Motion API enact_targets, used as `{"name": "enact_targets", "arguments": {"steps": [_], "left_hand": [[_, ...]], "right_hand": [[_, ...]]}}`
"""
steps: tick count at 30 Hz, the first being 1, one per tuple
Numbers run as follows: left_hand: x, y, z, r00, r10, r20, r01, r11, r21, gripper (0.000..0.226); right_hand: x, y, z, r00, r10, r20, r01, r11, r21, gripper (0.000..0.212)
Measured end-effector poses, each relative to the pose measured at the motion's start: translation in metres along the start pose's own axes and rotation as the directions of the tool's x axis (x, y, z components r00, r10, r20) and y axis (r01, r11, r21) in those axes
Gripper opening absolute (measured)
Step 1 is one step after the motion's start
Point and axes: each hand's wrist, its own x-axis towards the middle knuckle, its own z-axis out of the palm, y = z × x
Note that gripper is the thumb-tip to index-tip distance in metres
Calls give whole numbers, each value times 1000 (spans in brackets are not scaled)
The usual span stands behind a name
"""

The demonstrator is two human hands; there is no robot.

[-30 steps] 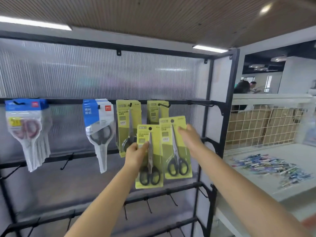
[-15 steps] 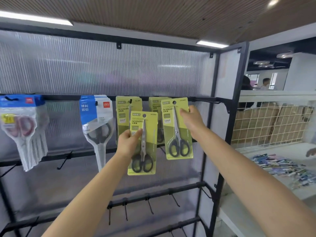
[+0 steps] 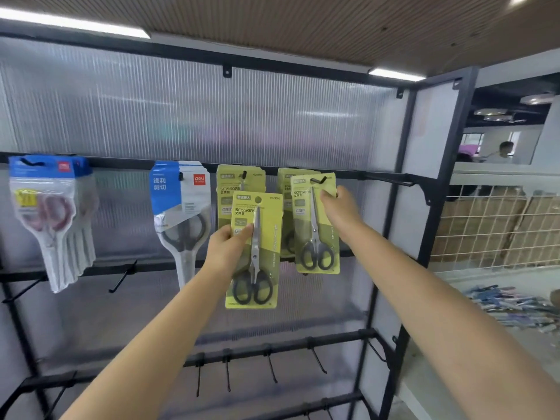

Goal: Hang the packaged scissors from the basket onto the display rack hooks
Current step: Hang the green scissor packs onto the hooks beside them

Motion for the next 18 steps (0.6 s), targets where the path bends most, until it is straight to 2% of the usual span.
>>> {"name": "enact_targets", "arguments": {"steps": [7, 14, 18], "left_hand": [[-2, -4, -1, 999, 49, 8, -49, 998, 25, 11], [-1, -6, -8, 1000, 17, -3, -18, 1000, -17, 6], [-5, -8, -4, 999, 46, 25, -46, 999, 4, 8]], "right_hand": [[17, 0, 12, 999, -45, 7, 45, 996, -74, 33], [29, 11, 14, 995, -101, 5, 101, 988, -114, 33], [24, 10, -7, 970, -240, -44, 228, 957, -178, 34]]}}
